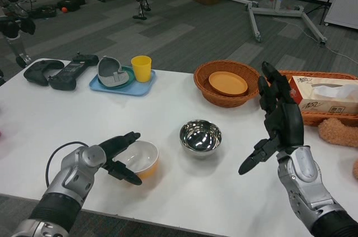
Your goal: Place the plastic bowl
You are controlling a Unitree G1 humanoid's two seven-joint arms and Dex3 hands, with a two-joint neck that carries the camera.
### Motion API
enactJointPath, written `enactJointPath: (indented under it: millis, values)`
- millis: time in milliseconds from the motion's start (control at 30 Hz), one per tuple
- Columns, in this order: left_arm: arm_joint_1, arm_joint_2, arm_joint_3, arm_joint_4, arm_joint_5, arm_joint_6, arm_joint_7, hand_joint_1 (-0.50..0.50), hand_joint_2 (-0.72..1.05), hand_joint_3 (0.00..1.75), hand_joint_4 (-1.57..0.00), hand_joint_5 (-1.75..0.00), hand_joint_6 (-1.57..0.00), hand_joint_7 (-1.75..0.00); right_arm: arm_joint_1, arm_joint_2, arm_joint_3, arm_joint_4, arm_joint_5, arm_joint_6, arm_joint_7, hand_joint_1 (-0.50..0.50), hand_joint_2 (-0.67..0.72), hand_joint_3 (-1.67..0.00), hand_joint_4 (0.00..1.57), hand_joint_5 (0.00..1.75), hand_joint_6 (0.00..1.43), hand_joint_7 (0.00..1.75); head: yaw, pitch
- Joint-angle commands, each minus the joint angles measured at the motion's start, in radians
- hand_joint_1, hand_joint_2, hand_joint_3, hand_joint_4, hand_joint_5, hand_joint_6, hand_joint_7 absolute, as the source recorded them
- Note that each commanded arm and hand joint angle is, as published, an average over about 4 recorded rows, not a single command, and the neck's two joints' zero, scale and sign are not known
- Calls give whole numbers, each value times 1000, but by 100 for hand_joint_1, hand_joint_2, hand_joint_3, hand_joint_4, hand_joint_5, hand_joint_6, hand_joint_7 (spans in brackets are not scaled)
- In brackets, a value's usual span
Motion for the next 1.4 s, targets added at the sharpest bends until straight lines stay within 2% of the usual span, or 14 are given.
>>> enactJointPath:
  millis: [33,300,567,833,967,1067,1133,1233,1400]
  values:
    - [22,1,15,-38,-9,-14,-9,-50,105,89,0,-103,0,-7,6,2,1,10,5,-4,0,-31,72,0,46,0,0,35,4,0]
    - [35,-3,75,-137,-45,-65,10,-50,105,79,0,-103,0,-7,1,2,1,21,5,-4,0,-29,72,0,46,0,0,35,14,1]
    - [42,-10,112,-154,-70,-133,46,-50,105,61,0,-103,0,-7,-2,5,1,25,5,-5,1,-29,72,0,46,0,0,35,24,10]
    - [75,-14,129,-202,-91,-151,46,-50,105,61,0,-103,0,-7,-2,6,1,19,4,-5,0,-29,72,0,46,0,0,35,41,12]
    - [90,-16,161,-252,-146,-157,55,-50,105,61,0,-103,0,-7,-2,6,1,14,3,-5,0,-29,72,0,46,0,0,35,50,19]
    - [97,-19,183,-293,-283,-175,79,-50,105,63,0,-100,0,-7,-2,5,1,10,4,-5,0,-29,72,0,46,0,0,35,55,22]
    - [100,-20,196,-324,-447,-192,93,-50,105,63,0,-95,0,-7,-2,6,1,5,3,-5,0,-29,72,0,46,0,0,35,57,31]
    - [102,-17,194,-345,-793,-216,106,-50,105,65,0,-85,0,-7,-2,7,-1,-3,2,-5,0,-29,72,0,46,0,0,35,54,51]
    - [102,2,136,-358,-1275,-317,108,-50,105,61,0,-44,0,-7,3,11,-4,-13,2,-7,0,-29,72,0,46,0,0,35,51,60]
